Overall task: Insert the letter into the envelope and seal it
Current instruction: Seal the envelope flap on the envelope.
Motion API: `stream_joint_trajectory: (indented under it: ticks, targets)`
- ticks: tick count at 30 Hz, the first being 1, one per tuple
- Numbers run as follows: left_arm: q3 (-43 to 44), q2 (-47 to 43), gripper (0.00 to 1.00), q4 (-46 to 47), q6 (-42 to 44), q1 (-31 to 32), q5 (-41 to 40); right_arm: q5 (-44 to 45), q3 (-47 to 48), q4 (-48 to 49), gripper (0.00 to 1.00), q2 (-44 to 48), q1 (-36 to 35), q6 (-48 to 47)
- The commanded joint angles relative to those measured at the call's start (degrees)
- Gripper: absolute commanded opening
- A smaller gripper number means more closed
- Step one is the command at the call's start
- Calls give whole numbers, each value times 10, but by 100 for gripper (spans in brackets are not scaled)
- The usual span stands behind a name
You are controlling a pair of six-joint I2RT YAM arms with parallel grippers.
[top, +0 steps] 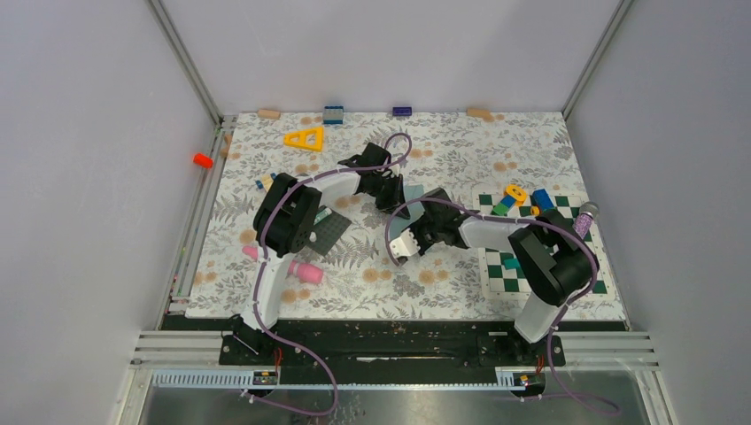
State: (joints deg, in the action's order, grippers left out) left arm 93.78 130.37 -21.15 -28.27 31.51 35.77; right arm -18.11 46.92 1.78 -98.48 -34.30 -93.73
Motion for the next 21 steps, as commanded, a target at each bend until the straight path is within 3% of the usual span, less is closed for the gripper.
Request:
stream_joint_trajectory:
  ticks: [1, 16, 21]
  targets:
    - [11, 18, 0, -10, 16, 0, -24, 15, 15, -24, 0, -25, -8, 20]
    - [9, 16, 0, -10, 20, 0, -26, 46, 62, 5, 0, -60, -6, 50]
    - [7, 14, 0, -10, 21, 0, -29, 28, 55, -52, 0, -43, -5, 35]
